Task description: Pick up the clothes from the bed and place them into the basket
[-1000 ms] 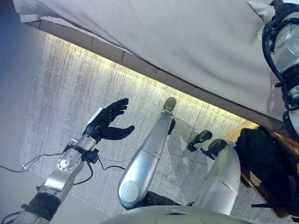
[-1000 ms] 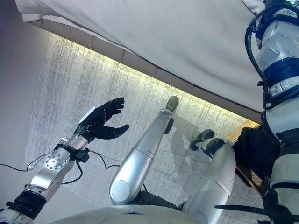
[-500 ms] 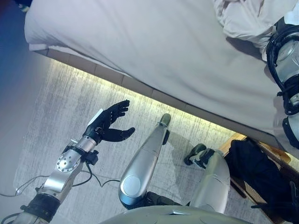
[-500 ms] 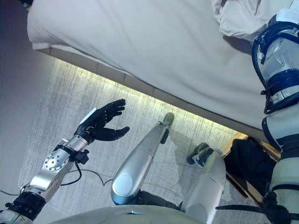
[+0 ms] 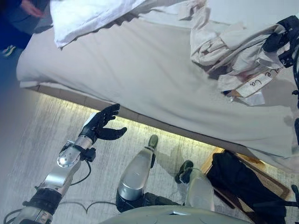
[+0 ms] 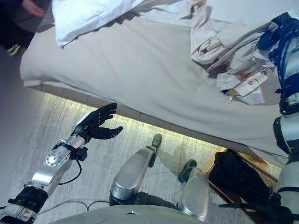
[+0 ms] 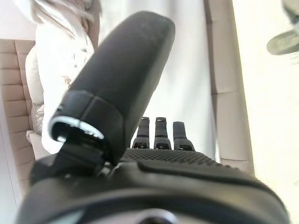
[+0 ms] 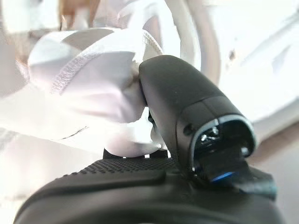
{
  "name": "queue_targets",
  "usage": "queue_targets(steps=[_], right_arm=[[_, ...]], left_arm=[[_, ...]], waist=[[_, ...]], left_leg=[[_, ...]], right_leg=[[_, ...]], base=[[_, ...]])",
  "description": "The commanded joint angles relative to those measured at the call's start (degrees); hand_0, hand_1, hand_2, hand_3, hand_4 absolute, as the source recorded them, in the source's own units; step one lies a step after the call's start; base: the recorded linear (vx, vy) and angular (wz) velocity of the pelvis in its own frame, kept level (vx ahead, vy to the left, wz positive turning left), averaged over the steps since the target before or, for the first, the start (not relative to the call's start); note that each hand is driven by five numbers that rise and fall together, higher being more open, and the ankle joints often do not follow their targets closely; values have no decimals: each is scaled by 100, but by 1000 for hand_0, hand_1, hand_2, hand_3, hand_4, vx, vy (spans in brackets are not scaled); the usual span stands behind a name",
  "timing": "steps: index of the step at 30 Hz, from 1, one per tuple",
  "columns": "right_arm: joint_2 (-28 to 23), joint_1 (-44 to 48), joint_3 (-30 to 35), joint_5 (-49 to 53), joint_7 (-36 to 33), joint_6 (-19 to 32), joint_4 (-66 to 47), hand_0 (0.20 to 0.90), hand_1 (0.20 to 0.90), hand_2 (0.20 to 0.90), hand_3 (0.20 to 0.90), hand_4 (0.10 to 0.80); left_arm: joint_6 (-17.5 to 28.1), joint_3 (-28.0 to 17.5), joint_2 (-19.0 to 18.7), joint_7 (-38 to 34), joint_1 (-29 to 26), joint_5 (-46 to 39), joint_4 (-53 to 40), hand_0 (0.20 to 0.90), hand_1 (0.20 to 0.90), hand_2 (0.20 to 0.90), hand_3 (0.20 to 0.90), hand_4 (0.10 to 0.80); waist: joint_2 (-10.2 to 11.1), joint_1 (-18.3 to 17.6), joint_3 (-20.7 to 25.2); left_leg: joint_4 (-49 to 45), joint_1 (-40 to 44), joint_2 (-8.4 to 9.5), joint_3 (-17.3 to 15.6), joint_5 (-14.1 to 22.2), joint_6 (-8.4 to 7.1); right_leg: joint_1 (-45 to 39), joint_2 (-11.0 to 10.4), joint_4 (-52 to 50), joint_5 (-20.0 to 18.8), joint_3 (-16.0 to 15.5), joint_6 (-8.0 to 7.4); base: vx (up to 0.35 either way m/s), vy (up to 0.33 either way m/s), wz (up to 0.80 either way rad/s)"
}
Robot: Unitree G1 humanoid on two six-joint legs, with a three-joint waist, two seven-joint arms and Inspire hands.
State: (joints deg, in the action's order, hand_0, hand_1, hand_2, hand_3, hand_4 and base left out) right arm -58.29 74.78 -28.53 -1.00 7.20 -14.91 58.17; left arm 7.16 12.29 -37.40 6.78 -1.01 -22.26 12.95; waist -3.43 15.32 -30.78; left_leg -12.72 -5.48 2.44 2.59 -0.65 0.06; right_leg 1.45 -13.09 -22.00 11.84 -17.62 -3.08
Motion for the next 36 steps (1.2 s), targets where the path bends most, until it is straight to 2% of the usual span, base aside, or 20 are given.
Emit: queue_targets(steps=[1, 5, 10, 16, 20, 28, 36], right_arm=[[-873, 114, -279, 146, -466, 505, -682, 300, 300, 300, 200, 100], [-1152, 174, -238, 394, -526, 621, -696, 300, 300, 300, 200, 100], [-1618, 433, -266, 656, -765, 724, -757, 300, 300, 300, 200, 100], [-2061, 807, -541, 835, -910, 951, -663, 300, 300, 300, 200, 100], [-2336, 737, -542, 969, -1117, 820, -930, 300, 300, 300, 200, 100], [-2972, 253, -39, 1125, -1170, 573, -1391, 300, 300, 300, 200, 100], [-3406, -918, 1065, 1125, -1016, 627, -1605, 300, 300, 300, 200, 100]], left_arm=[[124, -245, -4, -140, 173, 194, 313, 900, 900, 900, 900, 800], [64, -145, -15, -178, 109, 219, 606, 900, 900, 900, 900, 800], [112, 78, -32, -243, -182, 151, 1151, 900, 900, 900, 900, 800], [446, 287, -29, -253, -396, 157, 1638, 900, 900, 900, 900, 800], [513, 253, 35, -248, -452, 197, 1817, 900, 900, 900, 900, 800], [554, 167, 264, -82, -556, 364, 2300, 900, 900, 900, 900, 800], [570, -8, 440, -78, -682, 530, 2818, 900, 900, 900, 900, 800]], waist=[[573, -363, 1748], [653, -566, 2065], [748, -958, 2409], [790, -1334, 2610], [785, -1584, 2705], [796, -2041, 2801], [724, -2476, 2847]], left_leg=[[-73, 133, -164, -359, 754, -17], [305, 411, -219, -493, 630, -40], [1016, 867, -285, -701, 459, -93], [1278, 1115, -294, -939, 480, -100], [1280, 1179, -312, -1081, 545, -92], [1276, 1297, -339, -1288, 652, -75], [1302, 1376, -360, -1479, 706, -45]], right_leg=[[-60, 311, 836, -530, -1, 30], [-205, 396, 1163, -716, 117, -74], [-383, 522, 1709, -1048, 412, -267], [-421, 631, 2088, -1250, 755, -325], [-424, 743, 2204, -1274, 1024, -301], [-386, 933, 2257, -1268, 1438, -275], [-266, 1069, 2274, -1321, 1806, -305]], base=[[52, -13, -24], [33, -13, -28], [-9, -46, -31], [-26, -21, -33], [6, -4, -36], [20, -21, -27], [18, -13, -30]])
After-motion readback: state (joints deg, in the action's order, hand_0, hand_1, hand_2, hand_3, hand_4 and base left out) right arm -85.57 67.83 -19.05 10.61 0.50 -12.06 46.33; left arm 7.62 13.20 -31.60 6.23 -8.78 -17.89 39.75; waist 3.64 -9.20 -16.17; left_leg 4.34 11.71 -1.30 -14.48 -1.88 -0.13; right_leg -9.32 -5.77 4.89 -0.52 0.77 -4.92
